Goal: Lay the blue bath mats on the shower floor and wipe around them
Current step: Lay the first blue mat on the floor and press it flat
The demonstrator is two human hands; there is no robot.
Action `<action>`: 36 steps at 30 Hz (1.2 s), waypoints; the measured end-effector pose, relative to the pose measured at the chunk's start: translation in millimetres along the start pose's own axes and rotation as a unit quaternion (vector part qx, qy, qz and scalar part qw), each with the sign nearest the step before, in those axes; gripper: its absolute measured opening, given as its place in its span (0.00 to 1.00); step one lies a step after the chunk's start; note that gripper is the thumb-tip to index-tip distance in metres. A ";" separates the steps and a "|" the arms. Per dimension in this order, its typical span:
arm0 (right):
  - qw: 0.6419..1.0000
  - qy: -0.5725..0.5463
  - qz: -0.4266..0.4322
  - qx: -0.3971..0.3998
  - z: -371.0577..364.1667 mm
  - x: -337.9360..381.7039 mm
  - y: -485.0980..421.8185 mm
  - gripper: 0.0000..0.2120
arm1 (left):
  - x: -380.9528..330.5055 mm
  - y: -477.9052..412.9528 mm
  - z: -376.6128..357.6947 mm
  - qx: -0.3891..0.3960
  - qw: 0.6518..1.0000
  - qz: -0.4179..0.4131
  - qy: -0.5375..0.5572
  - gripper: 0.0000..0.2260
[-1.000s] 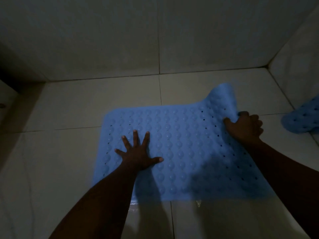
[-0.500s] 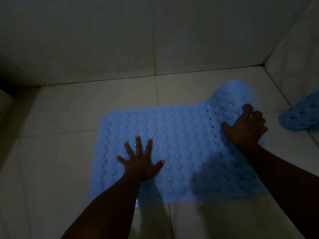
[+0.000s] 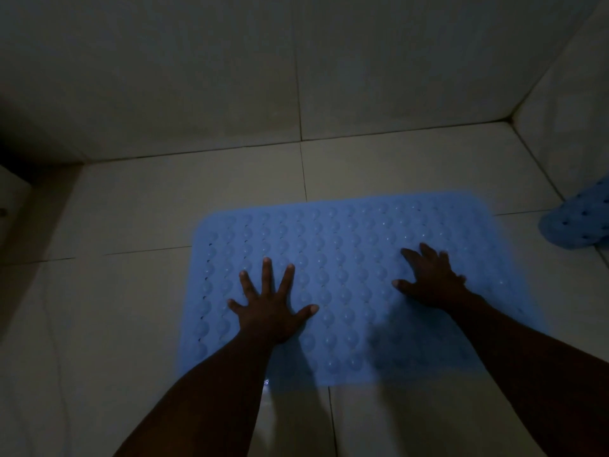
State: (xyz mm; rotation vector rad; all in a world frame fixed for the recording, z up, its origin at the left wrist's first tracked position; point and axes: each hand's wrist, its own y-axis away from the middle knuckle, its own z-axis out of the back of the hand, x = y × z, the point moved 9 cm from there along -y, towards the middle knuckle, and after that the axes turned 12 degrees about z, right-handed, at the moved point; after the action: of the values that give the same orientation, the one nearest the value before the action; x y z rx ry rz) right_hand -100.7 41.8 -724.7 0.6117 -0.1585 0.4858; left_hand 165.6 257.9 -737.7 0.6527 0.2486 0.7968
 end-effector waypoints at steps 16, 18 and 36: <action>0.999 0.043 -0.001 0.004 -6.7 -0.1 1.0 0.42 | -1.0 -1.7 0.8 -0.009 1.000 0.011 -0.006 0.47; 0.999 0.045 0.002 0.002 -6.6 -0.6 0.9 0.41 | -1.5 0.1 -0.2 -0.009 1.000 0.017 -0.007 0.47; 0.999 0.030 0.025 0.015 -5.8 -6.3 -8.6 0.42 | -0.3 1.3 1.6 -0.005 1.000 0.016 0.000 0.47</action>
State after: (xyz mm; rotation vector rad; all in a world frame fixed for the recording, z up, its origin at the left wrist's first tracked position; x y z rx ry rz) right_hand -102.1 36.6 -735.6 0.6232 -0.1100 0.5552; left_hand 165.4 257.7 -735.7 0.6495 0.2344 0.8275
